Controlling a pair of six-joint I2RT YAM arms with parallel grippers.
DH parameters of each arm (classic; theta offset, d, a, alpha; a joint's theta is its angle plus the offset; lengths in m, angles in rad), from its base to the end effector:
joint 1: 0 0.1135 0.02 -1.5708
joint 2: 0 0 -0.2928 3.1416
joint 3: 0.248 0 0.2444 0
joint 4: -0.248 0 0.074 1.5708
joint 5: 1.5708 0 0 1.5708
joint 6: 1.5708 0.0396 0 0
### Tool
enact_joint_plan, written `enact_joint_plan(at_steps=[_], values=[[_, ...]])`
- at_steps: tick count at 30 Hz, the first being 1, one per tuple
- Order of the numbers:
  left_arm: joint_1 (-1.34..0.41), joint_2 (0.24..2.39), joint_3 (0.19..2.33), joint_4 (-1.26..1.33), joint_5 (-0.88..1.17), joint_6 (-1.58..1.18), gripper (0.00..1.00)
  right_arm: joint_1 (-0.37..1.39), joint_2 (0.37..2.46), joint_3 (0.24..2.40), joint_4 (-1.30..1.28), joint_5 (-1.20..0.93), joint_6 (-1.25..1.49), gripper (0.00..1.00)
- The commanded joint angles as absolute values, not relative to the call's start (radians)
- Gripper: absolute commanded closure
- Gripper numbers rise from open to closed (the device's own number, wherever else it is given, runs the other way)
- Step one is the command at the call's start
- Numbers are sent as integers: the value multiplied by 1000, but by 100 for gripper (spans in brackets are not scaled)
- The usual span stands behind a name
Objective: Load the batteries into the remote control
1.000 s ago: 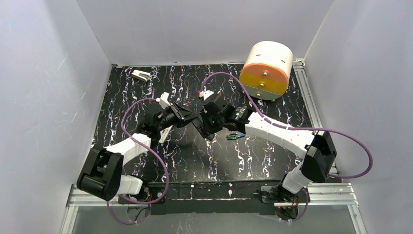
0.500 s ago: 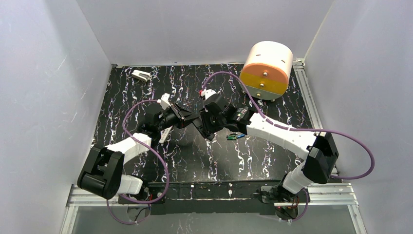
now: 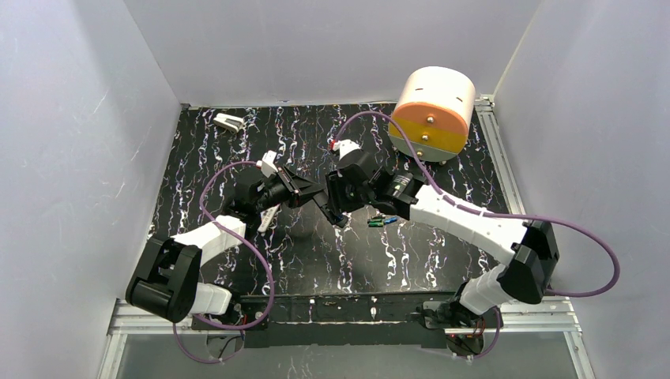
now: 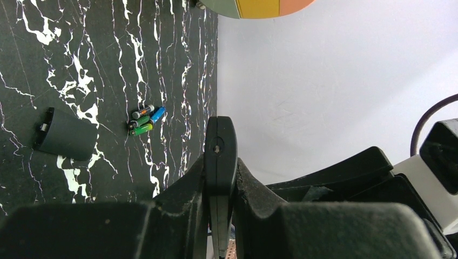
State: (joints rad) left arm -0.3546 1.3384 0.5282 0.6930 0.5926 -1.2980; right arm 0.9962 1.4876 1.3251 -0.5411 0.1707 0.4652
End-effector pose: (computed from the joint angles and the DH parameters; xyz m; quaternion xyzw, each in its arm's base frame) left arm 0.2413 -0.1129 0.2557 -0.1519 0.7249 -0.6152 0.2702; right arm 0.1825 0.2695 0.3530 -0.2027 0.8819 0.2218 0.3634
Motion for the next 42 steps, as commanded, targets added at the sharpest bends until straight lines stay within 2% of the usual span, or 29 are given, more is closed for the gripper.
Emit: enact_joint_plan(at_steps=[1, 8, 14, 19, 32, 42], values=[[-345, 1337, 548, 711, 616, -1296, 100, 993, 1410, 1295, -462, 200, 527, 50], [-343, 1330, 556, 712, 615, -1306, 100, 994, 1356, 1213, -384, 222, 602, 45], [-339, 1319, 571, 711, 617, -1339, 100, 989, 1239, 1025, -221, 289, 787, 26], [-340, 1322, 591, 712, 631, -1357, 100, 989, 1157, 898, -39, 331, 929, 22], [-339, 1313, 604, 711, 648, -1375, 100, 989, 1165, 850, 69, 303, 973, 26], [-338, 1308, 612, 712, 650, -1388, 100, 989, 1182, 838, 52, 289, 998, 40]])
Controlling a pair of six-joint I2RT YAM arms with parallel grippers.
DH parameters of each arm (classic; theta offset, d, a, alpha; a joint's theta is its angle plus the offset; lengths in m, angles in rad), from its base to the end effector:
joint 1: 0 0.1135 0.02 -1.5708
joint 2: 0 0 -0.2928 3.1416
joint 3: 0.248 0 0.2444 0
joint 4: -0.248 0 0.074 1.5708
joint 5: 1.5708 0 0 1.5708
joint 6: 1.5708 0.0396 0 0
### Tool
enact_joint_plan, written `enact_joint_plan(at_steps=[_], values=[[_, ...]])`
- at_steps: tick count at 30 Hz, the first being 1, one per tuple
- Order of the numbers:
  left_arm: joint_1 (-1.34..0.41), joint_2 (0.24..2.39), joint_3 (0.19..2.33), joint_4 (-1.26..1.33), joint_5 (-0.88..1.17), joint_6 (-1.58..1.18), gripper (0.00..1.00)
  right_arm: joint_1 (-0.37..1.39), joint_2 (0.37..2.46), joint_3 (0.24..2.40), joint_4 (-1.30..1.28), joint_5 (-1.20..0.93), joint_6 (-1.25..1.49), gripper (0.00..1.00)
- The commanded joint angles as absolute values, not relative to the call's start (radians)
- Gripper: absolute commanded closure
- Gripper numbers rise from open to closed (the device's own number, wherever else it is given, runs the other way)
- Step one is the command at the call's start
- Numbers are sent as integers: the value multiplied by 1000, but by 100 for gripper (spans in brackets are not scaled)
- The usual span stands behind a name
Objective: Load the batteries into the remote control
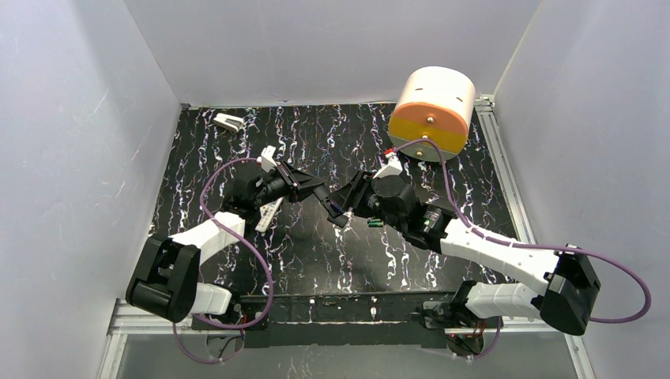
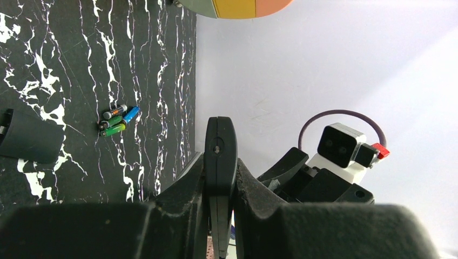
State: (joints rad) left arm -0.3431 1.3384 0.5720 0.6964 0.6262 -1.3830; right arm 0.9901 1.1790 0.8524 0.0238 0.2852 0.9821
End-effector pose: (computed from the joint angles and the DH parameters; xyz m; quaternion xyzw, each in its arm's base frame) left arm 0.2471 -0.1129 0.2699 -0.1634 0.7083 -0.6394 0.2506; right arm 0.1513 0.2102 0.3315 0.0810 0.7978 0.4258 0.4191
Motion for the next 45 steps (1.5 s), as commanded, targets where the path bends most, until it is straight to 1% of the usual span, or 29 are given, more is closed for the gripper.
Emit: enact_joint_plan(at_steps=[1, 4, 9, 12, 14, 17, 24, 32, 40, 45], values=[[-338, 1308, 613, 713, 651, -1389, 100, 989, 1184, 839, 47, 286, 993, 41], [-338, 1310, 616, 712, 650, -1391, 100, 989, 1184, 841, 26, 284, 961, 39], [-337, 1311, 620, 713, 651, -1390, 100, 987, 1167, 829, 19, 304, 942, 32], [-337, 1311, 621, 711, 651, -1390, 100, 989, 1166, 825, 27, 302, 945, 31], [-337, 1310, 621, 712, 652, -1392, 100, 989, 1167, 820, 40, 297, 952, 33], [-336, 1308, 621, 712, 653, -1393, 100, 987, 1170, 815, 53, 288, 960, 41], [-335, 1305, 622, 712, 654, -1399, 100, 989, 1180, 809, 55, 286, 976, 50], [-336, 1270, 617, 731, 617, -1471, 100, 989, 1205, 772, 97, 343, 1065, 63], [-339, 1230, 577, 790, 598, -1575, 100, 988, 1260, 771, 240, 354, 1092, 65], [-340, 1228, 579, 802, 604, -1586, 100, 989, 1261, 768, 271, 341, 1096, 64]])
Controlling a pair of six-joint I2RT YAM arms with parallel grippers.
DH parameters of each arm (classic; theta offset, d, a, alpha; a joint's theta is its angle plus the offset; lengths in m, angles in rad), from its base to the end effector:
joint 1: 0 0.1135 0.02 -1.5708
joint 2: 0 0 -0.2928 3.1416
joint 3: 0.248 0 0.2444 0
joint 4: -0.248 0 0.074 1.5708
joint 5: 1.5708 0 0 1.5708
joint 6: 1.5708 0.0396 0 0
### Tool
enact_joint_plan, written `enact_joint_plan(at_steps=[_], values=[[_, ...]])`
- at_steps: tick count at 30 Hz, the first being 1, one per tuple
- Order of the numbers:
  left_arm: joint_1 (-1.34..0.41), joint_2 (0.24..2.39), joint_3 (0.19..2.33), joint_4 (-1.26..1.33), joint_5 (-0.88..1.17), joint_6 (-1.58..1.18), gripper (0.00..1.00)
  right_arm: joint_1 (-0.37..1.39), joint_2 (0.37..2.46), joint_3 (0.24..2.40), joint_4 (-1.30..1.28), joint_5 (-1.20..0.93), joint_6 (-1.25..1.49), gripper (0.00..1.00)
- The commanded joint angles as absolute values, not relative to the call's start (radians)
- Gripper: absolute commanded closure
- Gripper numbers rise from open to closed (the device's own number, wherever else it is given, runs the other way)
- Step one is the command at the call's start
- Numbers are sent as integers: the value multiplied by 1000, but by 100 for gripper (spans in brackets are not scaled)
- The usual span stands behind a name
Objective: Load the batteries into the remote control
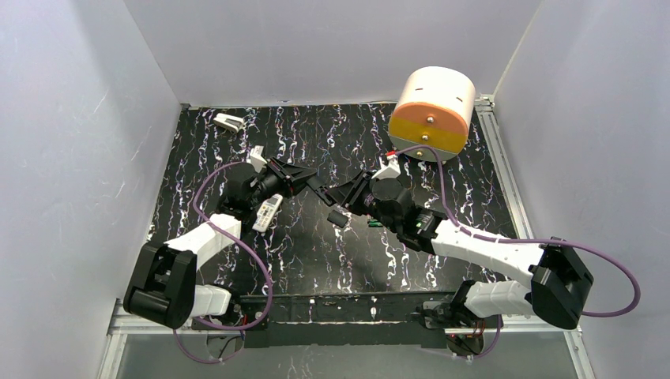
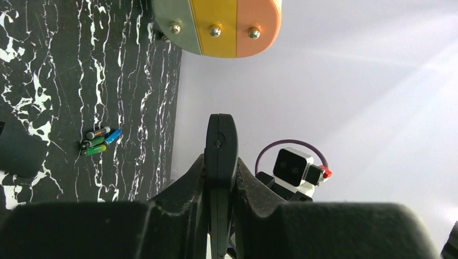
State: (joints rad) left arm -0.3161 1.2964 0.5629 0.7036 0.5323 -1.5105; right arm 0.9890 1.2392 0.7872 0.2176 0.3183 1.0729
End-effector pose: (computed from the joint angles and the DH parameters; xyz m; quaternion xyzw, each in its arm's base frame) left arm 0.2455 -0.1014 0.2781 -0.2378 0.6755 -0.6472 0.2612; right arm 0.1601 0.2209 0.3149 0.1306 0.7702 0.4608 0.4211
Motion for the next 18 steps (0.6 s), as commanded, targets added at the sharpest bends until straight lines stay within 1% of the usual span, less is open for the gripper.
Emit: enact_joint_plan(at_steps=[1, 6, 11, 18], values=[[-340, 1231, 580, 805, 604, -1587, 100, 989, 1262, 767, 271, 337, 1098, 64], [-340, 1234, 585, 818, 614, -1559, 100, 989, 1273, 783, 249, 329, 1095, 63], [-339, 1235, 587, 818, 615, -1524, 100, 989, 1302, 818, 190, 328, 1080, 60], [-340, 1230, 584, 824, 628, -1590, 100, 989, 1331, 829, 212, 386, 1047, 61]])
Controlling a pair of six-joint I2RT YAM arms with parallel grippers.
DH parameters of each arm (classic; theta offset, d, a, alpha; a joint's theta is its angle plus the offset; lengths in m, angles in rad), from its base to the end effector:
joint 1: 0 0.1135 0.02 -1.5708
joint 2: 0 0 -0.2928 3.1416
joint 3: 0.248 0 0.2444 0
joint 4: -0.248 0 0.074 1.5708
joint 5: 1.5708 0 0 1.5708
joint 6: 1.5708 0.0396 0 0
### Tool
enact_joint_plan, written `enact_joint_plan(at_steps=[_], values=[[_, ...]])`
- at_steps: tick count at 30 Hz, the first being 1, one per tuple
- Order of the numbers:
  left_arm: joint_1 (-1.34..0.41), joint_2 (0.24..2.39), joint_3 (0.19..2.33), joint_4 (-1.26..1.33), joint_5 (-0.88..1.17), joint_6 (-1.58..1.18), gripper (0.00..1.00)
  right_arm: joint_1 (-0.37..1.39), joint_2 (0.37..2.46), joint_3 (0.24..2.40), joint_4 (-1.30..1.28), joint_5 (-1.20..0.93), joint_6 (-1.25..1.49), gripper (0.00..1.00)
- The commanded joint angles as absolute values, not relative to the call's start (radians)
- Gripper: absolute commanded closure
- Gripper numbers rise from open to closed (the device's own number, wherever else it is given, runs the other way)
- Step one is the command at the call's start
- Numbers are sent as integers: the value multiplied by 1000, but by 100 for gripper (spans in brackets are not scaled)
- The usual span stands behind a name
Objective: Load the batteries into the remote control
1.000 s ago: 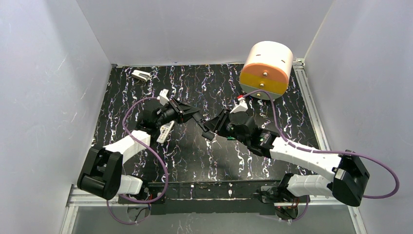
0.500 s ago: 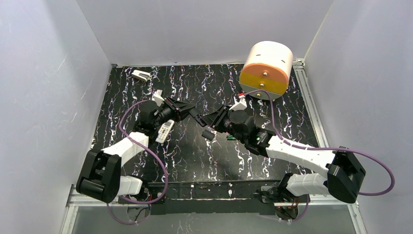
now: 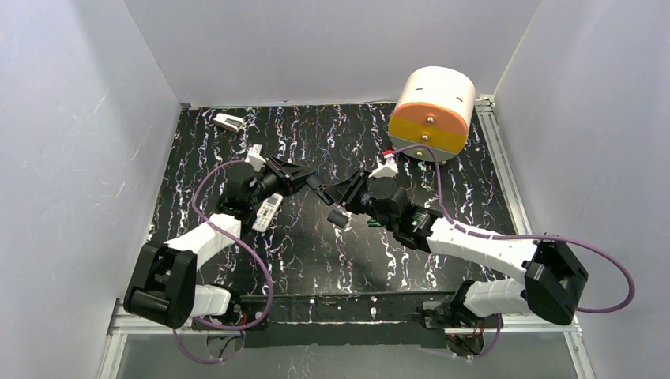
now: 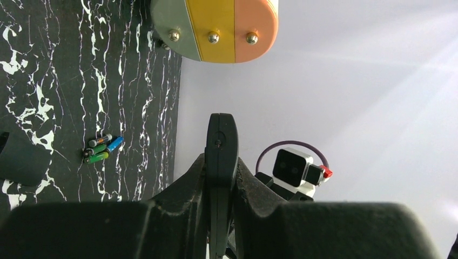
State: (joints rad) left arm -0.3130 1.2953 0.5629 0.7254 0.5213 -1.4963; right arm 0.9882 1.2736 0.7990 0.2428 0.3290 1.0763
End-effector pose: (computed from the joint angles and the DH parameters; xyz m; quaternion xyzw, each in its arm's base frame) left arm 0.2460 -0.1004 0.2807 -0.2317 0.6703 -0.6483 0.2770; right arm 0.1652 0.2275 0.3129 0.1356 0.7683 0.4597 0.4242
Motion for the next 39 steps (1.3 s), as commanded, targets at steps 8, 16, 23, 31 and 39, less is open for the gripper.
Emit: enact_joint_plan(at_steps=[8, 16, 23, 31, 39], values=[[-339, 1203, 577, 840, 614, -1657, 100, 989, 1354, 809, 322, 412, 1039, 63], [-342, 1196, 576, 860, 629, -1666, 100, 989, 1387, 823, 384, 398, 1045, 67], [-336, 1177, 569, 855, 619, -1580, 100, 987, 1351, 810, 366, 393, 1042, 67], [-322, 1213, 587, 785, 656, -1403, 100, 976, 1197, 782, 308, 361, 958, 28], [-315, 1259, 645, 779, 795, -1225, 100, 949, 1091, 789, 257, 134, 682, 18]])
